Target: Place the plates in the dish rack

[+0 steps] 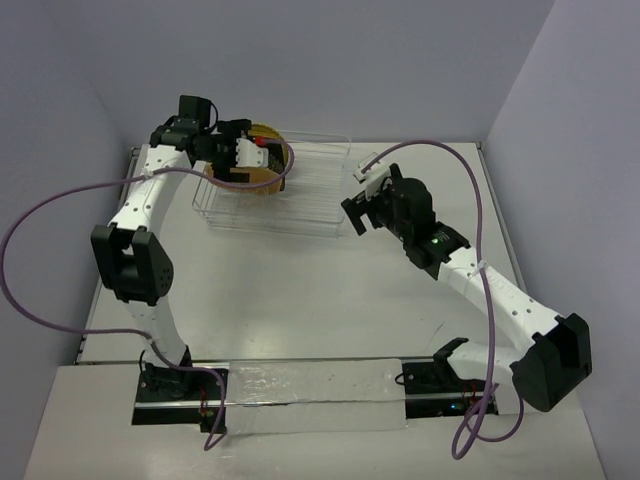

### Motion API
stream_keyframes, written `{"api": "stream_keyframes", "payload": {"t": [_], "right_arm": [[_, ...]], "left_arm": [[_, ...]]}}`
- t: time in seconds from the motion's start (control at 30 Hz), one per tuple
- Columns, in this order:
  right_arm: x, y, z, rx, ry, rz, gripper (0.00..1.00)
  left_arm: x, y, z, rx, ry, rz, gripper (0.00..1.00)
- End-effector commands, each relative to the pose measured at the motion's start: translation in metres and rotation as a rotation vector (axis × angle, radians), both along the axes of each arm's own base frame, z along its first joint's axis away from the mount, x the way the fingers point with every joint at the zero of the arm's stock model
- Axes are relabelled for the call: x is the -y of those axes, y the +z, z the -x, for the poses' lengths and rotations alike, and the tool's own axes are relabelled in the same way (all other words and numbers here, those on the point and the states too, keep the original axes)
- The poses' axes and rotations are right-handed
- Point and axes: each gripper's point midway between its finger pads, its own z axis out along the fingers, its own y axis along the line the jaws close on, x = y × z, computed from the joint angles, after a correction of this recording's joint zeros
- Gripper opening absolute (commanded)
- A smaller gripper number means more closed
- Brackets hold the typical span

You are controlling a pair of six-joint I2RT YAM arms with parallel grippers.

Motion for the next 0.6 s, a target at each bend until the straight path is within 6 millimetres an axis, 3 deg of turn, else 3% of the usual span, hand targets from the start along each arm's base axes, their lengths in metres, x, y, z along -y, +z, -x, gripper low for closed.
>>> {"api": "stream_keyframes", "payload": {"t": [0.0,0.1,0.17,0.23,0.3,0.37,0.47,0.57], "right_arm": [[0.004,0.022,0.01,0.058,0.013,-0.051,1.0],[0.005,0.022,0.015,0.066,0.027,-0.056,1.0],[0.007,0.028,0.016,0.077,0.018,-0.072,1.0],[0.012,0.034,0.014,0.083,-0.026,-0.109,1.0],[0.023,0.038,0.007,0.061,-0.107,-0.18,1.0],[0.038,0.038,-0.001,0.038,-0.206,-0.251,1.0],[0.071,0.033,-0.011,-0.002,-0.368,-0.372,1.0],[0.101,0.024,-0.012,-0.032,-0.508,-0.492,1.0]], "left_arm": [[0.01,0.052,0.022,0.087,-0.035,0.115,0.99],[0.011,0.058,0.035,0.066,-0.036,0.139,0.99],[0.014,0.075,0.042,0.065,-0.012,0.198,0.99],[0.019,0.102,0.047,0.078,0.029,0.31,0.99],[0.021,0.152,0.03,0.206,0.108,0.488,0.99],[0.013,0.206,0.031,0.256,0.268,0.759,0.99],[-0.016,0.257,0.027,0.246,0.543,1.205,0.99],[-0.049,0.26,0.027,0.135,0.834,1.469,0.99]]}}
